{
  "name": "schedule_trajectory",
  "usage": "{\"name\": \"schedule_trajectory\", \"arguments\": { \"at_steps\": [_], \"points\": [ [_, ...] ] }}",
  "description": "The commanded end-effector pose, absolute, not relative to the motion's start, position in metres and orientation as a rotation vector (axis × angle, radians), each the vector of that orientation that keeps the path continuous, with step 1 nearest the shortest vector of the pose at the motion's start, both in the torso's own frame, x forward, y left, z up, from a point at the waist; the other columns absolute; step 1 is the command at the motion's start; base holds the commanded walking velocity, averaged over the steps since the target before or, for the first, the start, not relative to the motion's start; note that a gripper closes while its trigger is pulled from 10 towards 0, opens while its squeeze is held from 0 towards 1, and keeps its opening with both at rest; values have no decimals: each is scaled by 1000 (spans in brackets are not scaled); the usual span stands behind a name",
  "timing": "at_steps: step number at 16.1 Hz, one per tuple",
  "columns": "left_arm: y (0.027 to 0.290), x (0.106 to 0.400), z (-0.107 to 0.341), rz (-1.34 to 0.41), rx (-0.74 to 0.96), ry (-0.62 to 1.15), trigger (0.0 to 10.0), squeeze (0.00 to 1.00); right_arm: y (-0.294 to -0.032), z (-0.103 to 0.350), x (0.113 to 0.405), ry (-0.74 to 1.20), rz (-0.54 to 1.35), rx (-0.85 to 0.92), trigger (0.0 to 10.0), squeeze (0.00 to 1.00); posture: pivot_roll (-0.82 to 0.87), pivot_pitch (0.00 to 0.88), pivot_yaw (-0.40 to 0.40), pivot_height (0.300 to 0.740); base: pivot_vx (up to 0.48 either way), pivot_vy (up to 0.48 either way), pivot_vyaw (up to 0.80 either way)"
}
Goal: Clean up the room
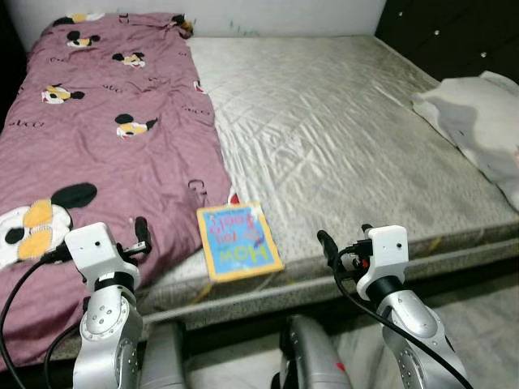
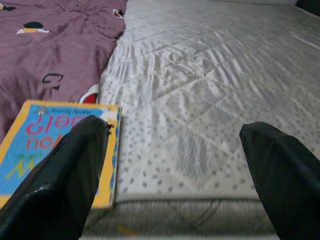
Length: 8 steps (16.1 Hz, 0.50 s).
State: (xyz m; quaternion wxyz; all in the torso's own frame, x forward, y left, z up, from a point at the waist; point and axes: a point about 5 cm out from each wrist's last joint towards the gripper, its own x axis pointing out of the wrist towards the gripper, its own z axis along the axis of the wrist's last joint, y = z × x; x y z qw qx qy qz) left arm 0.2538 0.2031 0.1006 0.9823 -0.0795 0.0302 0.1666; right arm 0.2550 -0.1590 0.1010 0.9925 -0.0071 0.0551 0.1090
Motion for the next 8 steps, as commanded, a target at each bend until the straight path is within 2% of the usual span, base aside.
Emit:
{"name": "schedule_trajectory", "arguments": {
  "at_steps": [1,8],
  "points": [
    [204,257,95,344,-170,107,10000,0,-163,101,253,114,205,-20,10000,0,-95,100,-71,542,0,0,0],
    [197,269,75,294,-256,234,10000,0,-169,103,253,112,194,-50,10000,0,-129,104,-85,542,0,0,0]
  ]
}}
